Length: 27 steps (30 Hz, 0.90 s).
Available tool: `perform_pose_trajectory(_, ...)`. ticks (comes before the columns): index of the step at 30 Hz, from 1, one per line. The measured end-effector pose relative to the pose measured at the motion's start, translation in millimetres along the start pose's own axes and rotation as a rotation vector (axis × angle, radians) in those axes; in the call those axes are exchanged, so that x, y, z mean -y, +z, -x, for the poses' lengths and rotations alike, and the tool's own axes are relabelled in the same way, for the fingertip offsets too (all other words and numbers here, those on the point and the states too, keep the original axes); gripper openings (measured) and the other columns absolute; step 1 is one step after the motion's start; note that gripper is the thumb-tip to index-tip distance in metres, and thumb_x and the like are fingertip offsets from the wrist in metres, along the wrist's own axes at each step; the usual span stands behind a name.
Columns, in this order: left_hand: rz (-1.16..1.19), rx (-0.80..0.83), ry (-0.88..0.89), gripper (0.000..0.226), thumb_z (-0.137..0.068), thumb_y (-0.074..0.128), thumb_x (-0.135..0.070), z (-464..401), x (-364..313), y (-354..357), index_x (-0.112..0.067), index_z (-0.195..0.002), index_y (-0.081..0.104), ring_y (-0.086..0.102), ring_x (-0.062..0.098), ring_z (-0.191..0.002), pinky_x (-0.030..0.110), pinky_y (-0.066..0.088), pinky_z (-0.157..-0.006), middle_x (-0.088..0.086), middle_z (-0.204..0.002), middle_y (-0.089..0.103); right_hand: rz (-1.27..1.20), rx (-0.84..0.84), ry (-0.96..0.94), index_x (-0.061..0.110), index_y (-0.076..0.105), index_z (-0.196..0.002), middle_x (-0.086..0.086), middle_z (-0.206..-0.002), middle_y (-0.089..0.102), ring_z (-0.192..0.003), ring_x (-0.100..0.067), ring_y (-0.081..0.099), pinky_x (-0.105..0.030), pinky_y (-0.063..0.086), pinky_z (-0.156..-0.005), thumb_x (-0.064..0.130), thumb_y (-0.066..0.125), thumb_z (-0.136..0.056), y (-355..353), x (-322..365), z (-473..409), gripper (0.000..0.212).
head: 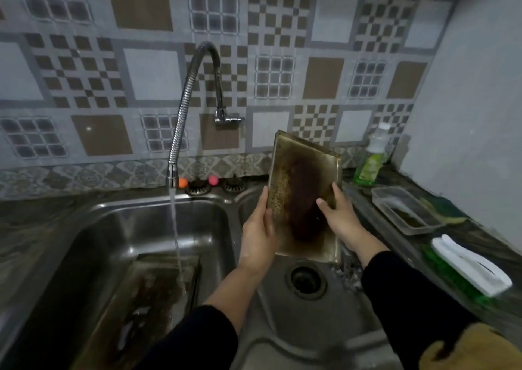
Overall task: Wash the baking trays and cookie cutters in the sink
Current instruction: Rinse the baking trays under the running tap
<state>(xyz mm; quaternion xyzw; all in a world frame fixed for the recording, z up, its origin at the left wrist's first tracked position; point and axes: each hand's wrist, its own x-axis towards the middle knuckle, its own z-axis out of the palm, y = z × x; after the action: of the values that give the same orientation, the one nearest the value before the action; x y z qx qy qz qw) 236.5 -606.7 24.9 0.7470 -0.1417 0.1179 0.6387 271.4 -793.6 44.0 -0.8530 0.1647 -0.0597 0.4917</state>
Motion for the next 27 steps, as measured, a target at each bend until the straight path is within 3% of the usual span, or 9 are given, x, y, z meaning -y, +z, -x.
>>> perform_pose_trajectory(6,-0.26,0.148,-0.137,0.049,-0.103,0.033,-0.035,15,33,10,-0.041,-0.15,0.02,0.046,0.004,-0.129,0.027,0.037,-0.109,-0.013,-0.142,0.049,0.085,0.043,0.062,0.035,0.008,-0.152,-0.007,-0.16,0.002,-0.145,-0.029,0.016,-0.046,0.023,-0.115,0.037,0.05,-0.096,3,-46,-3,0.07)
perform_pose_trajectory(9,-0.755,0.234,-0.255,0.054,-0.103,0.025,-0.042,20,47,4,-0.03,-0.153,0.01,0.004,0.013,-0.148,0.044,0.008,-0.121,-0.004,-0.161,0.012,0.16,0.076,0.069,0.033,0.008,-0.152,-0.006,-0.16,0.001,-0.145,-0.029,0.016,-0.046,0.023,-0.114,0.032,0.053,-0.096,9,-68,-9,0.072)
perform_pose_trajectory(12,-1.006,0.353,-0.448,0.073,-0.1,0.03,-0.047,32,65,-4,-0.019,-0.152,-0.012,-0.025,0.015,-0.143,0.054,-0.006,-0.118,-0.002,-0.158,-0.025,0.274,0.15,0.097,0.033,0.01,-0.152,-0.004,-0.16,0.003,-0.145,-0.029,0.016,-0.05,0.025,-0.114,0.032,0.055,-0.094,23,-94,-14,0.073)
perform_pose_trajectory(18,-1.079,0.29,-0.427,0.073,-0.099,0.031,-0.045,41,81,-6,-0.019,-0.152,-0.012,-0.025,0.011,-0.143,0.052,-0.008,-0.118,-0.004,-0.157,-0.025,0.382,0.351,0.182,0.026,0.01,-0.153,-0.007,-0.16,0.001,-0.145,-0.028,0.016,-0.043,0.022,-0.114,0.027,0.057,-0.094,57,-143,-20,0.075)
perform_pose_trajectory(27,-1.086,0.252,-0.415,0.07,-0.1,0.029,-0.044,39,89,-5,-0.02,-0.152,-0.011,-0.027,0.008,-0.14,0.049,-0.014,-0.117,-0.007,-0.157,-0.025,0.592,0.354,0.131,0.016,0.02,-0.15,-0.008,-0.152,0.019,-0.136,-0.031,0.031,-0.043,0.031,-0.11,0.029,0.061,-0.091,79,-174,-21,0.073)
